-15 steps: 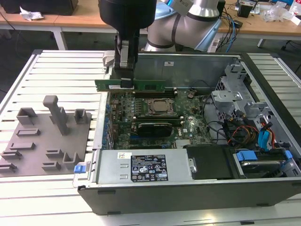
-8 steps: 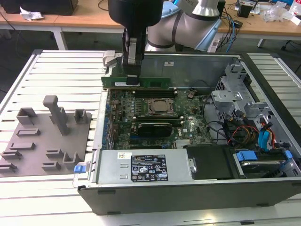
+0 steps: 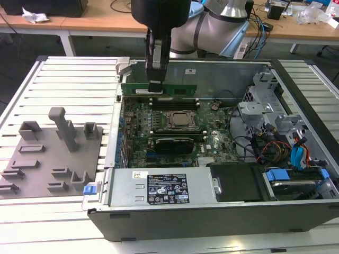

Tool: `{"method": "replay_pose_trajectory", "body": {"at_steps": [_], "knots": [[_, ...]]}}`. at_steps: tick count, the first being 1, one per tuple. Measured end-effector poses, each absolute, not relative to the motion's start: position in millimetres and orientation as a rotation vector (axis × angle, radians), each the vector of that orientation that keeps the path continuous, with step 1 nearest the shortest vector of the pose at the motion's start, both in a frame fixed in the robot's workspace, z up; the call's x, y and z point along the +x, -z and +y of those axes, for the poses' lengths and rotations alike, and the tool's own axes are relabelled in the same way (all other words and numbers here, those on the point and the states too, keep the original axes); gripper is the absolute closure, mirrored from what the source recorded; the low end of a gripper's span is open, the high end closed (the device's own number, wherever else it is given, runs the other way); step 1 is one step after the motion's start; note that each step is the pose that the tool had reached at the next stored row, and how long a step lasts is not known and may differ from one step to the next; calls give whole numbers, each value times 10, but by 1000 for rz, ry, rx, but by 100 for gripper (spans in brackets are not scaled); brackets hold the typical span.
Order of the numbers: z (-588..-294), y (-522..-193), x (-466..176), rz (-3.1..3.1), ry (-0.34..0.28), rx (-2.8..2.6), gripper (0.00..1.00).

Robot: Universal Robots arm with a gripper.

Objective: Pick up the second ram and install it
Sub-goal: 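Pick up the second ram and move it above second insertion slot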

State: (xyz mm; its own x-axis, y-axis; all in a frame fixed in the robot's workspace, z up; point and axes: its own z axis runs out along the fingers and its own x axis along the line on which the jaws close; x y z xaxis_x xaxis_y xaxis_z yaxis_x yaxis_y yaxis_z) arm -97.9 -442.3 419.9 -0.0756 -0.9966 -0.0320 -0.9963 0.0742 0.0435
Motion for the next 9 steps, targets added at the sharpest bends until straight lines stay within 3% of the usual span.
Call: {"method": "replay_pose_trajectory", "body": {"at_steps": [9], "knots": [[-4299,-4174,-856,-2298,84,2132,87]]}}
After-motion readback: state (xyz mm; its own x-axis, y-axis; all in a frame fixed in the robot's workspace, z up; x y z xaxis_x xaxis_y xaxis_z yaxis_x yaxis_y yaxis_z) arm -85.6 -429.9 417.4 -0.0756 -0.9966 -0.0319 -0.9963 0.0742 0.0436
